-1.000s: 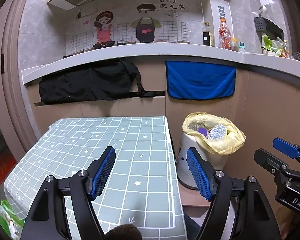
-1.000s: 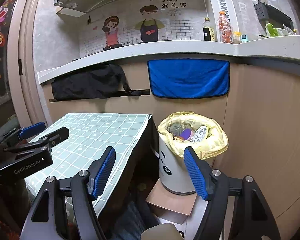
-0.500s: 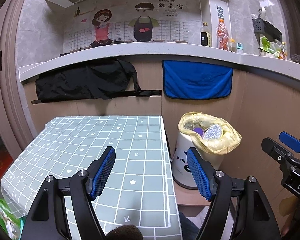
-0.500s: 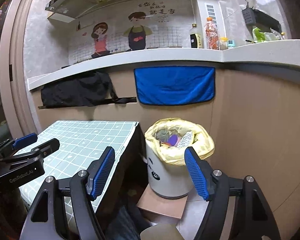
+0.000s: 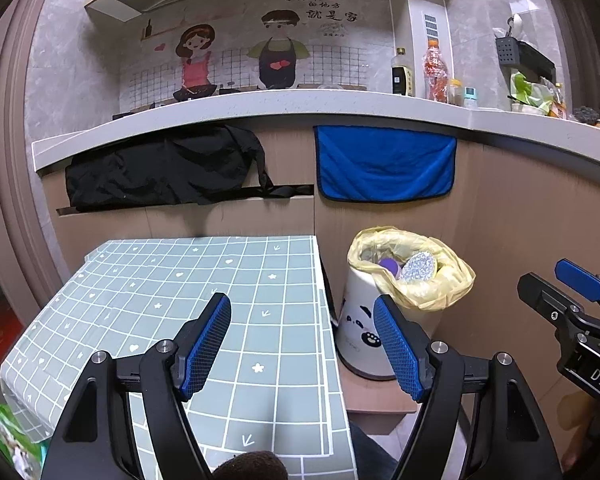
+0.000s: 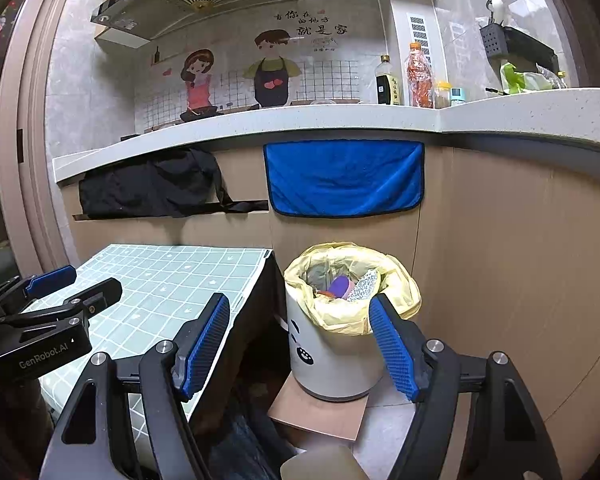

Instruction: Collect trash

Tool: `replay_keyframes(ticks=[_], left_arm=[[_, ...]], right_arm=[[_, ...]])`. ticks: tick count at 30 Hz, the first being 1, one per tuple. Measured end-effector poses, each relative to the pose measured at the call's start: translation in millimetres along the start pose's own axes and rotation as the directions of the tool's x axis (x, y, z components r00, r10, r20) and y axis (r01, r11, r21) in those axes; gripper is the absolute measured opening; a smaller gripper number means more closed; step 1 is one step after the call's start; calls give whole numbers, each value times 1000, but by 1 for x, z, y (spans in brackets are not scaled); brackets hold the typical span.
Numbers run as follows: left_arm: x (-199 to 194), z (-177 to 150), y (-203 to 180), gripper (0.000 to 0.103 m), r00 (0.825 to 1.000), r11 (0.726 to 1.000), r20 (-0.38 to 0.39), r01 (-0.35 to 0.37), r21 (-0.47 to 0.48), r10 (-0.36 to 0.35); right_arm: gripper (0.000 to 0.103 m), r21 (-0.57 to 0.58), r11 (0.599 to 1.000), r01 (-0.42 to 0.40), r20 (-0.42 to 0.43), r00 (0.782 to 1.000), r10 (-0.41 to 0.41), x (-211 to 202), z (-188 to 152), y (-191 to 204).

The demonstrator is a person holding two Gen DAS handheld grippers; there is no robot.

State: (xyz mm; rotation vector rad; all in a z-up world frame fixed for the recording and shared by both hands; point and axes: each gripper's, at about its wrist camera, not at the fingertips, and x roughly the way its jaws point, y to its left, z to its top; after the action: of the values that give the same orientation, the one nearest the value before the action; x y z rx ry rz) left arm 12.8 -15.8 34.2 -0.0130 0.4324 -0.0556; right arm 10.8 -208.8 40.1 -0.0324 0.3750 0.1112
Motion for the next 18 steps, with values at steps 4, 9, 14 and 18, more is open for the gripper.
replay_keyframes(ticks=[4,9,14,18], left_arm=[[-1,0,-2,74,1000,1000,-2,2,2,-2],[-2,0,-2,74,1000,1000,0,8,6,-8],[-2,0,-2,74,1000,1000,-3,13,12,-13],[-3,0,-2,74,1000,1000,-2,14,13,-14]], right_arm=[[70,-1,1000,1,1,1000,-1,-1,-1,1],[70,1,1000,2,2,1000,-2,-1,-1,2],[70,2,1000,0,-3,1000,0,-1,-2,2],[70,1,1000,-1,0,1000,1,-2,-2,2]])
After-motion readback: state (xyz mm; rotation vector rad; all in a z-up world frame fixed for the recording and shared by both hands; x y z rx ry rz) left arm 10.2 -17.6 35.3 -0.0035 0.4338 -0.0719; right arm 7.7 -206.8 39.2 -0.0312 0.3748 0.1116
